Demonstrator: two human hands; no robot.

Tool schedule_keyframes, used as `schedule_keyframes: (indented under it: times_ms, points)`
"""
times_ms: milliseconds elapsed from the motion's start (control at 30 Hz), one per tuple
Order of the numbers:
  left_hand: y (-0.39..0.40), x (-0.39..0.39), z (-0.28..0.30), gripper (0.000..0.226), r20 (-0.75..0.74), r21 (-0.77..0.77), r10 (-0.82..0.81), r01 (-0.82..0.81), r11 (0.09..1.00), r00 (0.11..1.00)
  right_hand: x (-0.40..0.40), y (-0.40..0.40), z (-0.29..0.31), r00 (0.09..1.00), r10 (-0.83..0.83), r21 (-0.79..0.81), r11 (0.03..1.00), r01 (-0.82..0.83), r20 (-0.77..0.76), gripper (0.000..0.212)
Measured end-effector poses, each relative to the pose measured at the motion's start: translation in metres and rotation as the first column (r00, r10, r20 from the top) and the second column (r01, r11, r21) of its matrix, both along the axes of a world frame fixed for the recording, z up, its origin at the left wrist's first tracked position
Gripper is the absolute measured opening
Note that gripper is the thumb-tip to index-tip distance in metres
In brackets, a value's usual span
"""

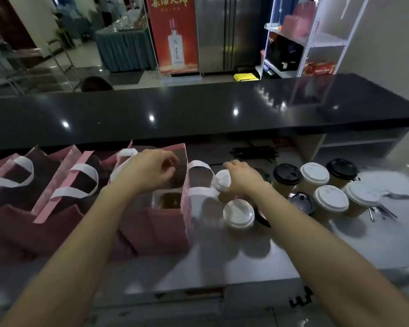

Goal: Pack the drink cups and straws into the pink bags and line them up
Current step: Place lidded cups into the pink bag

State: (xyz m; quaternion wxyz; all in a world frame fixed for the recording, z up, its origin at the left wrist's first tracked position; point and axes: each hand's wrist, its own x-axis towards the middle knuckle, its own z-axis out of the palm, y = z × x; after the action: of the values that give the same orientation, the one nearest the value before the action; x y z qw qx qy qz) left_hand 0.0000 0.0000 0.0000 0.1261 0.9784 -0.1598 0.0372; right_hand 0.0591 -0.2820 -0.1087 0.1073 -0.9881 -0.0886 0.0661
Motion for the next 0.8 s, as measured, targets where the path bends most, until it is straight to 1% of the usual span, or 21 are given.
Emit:
schedule_keyframes:
  times_ms: [33, 67, 100, 133, 167, 200, 233, 267, 300, 367, 467, 533, 567, 633, 667, 733, 800]
  points:
    - [0.003, 0.005, -0.004, 0.028, -0.008, 0.005, 0.015, -0.015, 1.0, 1.0, 0.013, -0.001, -0.006, 0.998, 0.033, -0.037, 0.999, -0.035, -0.049, 0.098]
    - [0.005, 0.008, -0.004, 0.029, -0.02, 0.008, 0.026, -0.026, 1.0, 0.999, 0.019, 0.0, -0.006, 0.994, 0.057, -0.074, 0.995, -0.064, -0.093, 0.103]
    - [0.008, 0.009, -0.007, 0.03, -0.026, 0.025, 0.033, -0.033, 0.999, 0.999, 0.028, 0.0, -0.011, 0.987, 0.073, -0.085, 0.993, -0.086, -0.146, 0.1]
    - [0.01, 0.007, -0.008, 0.03, -0.039, 0.058, 0.054, -0.052, 0.997, 0.998, 0.03, 0.001, -0.009, 0.977, 0.062, -0.099, 0.992, -0.084, -0.203, 0.089]
    - [0.013, 0.008, -0.01, 0.03, -0.038, 0.072, 0.063, -0.06, 0.996, 0.997, 0.036, 0.003, -0.009, 0.971, 0.073, -0.106, 0.989, -0.099, -0.227, 0.073]
    - [0.016, 0.008, -0.012, 0.03, -0.027, 0.079, 0.068, -0.066, 0.995, 0.997, 0.04, 0.003, -0.004, 0.966, 0.082, -0.122, 0.986, -0.114, -0.244, 0.063]
    - [0.02, 0.009, -0.012, 0.03, -0.015, 0.092, 0.072, -0.071, 0.993, 0.997, 0.047, 0.003, 0.002, 0.963, 0.103, -0.123, 0.983, -0.137, -0.251, 0.06]
    - [0.025, 0.009, -0.013, 0.03, 0.011, 0.099, 0.073, -0.074, 0.992, 0.997, 0.05, 0.002, 0.015, 0.966, 0.112, -0.138, 0.98, -0.147, -0.235, 0.063]
    - [0.029, 0.01, -0.012, 0.03, 0.041, 0.113, 0.071, -0.075, 0.991, 0.997, 0.056, 0.0, 0.029, 0.974, 0.119, -0.134, 0.98, -0.146, -0.193, 0.069]
    - [0.039, 0.012, -0.013, 0.028, 0.123, 0.166, 0.05, -0.07, 0.984, 0.991, 0.062, -0.004, 0.066, 0.995, 0.094, -0.098, 0.99, -0.097, -0.026, 0.076]
    - [0.05, 0.017, -0.013, 0.023, 0.194, 0.271, -0.016, -0.038, 0.962, 0.981, 0.062, 0.001, 0.127, 0.976, 0.028, -0.04, 0.999, -0.02, 0.217, 0.087]
    - [0.059, 0.022, -0.012, 0.025, 0.218, 0.297, -0.06, -0.008, 0.955, 0.974, 0.054, 0.015, 0.161, 0.948, 0.012, 0.075, 0.996, -0.038, 0.317, 0.094]
    - [0.064, 0.025, -0.011, 0.028, 0.215, 0.319, -0.074, 0.001, 0.948, 0.974, 0.047, 0.026, 0.174, 0.945, 0.011, 0.168, 0.983, -0.07, 0.326, 0.095]
    - [0.076, 0.028, -0.01, 0.042, 0.192, 0.382, -0.072, -0.007, 0.924, 0.979, 0.032, 0.053, 0.191, 0.959, 0.08, 0.339, 0.925, -0.173, 0.271, 0.096]
    - [0.082, 0.029, -0.009, 0.052, 0.177, 0.411, -0.061, -0.017, 0.912, 0.982, 0.025, 0.068, 0.194, 0.962, 0.151, 0.382, 0.895, -0.231, 0.228, 0.094]
    - [0.093, 0.029, -0.006, 0.068, 0.122, 0.443, -0.028, -0.029, 0.896, 0.992, 0.018, 0.097, 0.188, 0.949, 0.292, 0.377, 0.871, -0.315, 0.118, 0.086]
    - [0.103, 0.03, -0.004, 0.081, 0.036, 0.43, 0.003, -0.018, 0.903, 0.999, 0.018, 0.123, 0.17, 0.925, 0.379, 0.263, 0.894, -0.363, -0.012, 0.082]
